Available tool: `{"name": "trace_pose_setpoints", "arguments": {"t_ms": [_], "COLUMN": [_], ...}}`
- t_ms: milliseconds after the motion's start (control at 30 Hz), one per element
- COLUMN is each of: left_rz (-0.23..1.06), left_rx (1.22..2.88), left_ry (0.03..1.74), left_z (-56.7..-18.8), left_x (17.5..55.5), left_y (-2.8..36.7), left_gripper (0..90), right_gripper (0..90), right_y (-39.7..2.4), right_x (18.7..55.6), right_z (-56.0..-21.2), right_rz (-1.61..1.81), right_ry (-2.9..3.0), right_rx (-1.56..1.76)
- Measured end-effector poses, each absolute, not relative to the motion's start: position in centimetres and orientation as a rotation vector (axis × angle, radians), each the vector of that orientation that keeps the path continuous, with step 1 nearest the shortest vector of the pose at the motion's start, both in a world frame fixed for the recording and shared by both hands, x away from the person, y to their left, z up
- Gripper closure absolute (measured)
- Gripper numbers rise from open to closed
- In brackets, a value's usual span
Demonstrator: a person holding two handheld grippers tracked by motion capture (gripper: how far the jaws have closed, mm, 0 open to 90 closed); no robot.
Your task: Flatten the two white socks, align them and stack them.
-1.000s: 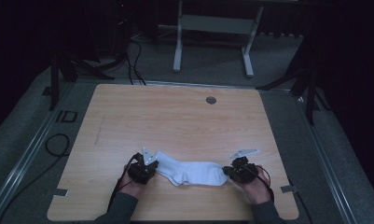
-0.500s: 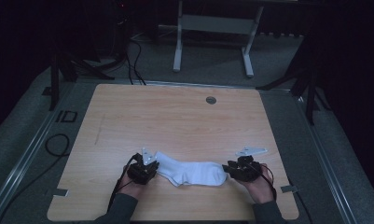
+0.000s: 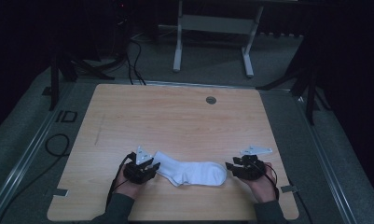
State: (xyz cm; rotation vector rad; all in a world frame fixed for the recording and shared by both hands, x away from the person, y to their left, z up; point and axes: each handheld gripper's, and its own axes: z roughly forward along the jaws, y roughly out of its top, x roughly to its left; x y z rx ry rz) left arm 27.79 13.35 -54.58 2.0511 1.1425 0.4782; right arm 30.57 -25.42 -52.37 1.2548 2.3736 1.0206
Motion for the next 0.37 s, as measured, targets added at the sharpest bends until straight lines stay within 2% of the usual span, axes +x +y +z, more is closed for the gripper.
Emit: {"name": "trace_pose_setpoints", "arguments": {"t_ms": [367], "left_rz": [0.492], "left_rx": [2.022], "left_ry": [1.198], "left_z": [-54.4], "left_x": [28.3], "left_y": [14.9], "left_gripper": [59.5], "right_gripper": [55.0], "right_y": [-25.9], "right_x": [31.0], "right_z": [-53.2], "right_rz": [0.987], "right_ry": [2.393], "right_rx": [1.273]}}
